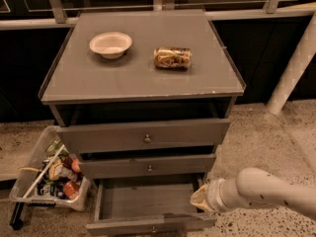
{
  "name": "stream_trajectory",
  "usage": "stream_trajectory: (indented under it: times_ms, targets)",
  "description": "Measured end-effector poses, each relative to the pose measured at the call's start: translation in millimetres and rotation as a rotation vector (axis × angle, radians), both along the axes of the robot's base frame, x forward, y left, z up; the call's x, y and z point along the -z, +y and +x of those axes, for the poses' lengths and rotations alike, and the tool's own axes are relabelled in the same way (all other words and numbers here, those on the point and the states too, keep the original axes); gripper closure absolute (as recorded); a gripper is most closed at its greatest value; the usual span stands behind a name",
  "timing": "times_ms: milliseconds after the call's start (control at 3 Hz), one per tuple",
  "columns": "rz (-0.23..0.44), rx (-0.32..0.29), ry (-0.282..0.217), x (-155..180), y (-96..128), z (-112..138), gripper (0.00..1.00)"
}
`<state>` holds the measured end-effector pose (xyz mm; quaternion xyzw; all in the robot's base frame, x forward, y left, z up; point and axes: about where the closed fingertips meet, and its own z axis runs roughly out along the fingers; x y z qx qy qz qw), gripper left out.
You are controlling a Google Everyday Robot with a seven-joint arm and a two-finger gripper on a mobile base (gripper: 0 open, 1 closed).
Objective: Close bottom drawer
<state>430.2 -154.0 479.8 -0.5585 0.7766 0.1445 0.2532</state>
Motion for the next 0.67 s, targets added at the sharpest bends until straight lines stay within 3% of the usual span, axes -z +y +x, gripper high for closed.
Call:
stream_trajectory:
  times_ms: [333,667]
  targets:
    - [0.047,0.029,0.019,65.4,-1.3,-3.0,1.00]
    - [0.057,0.045,0.100,131.0,5.5,-13.6,1.00]
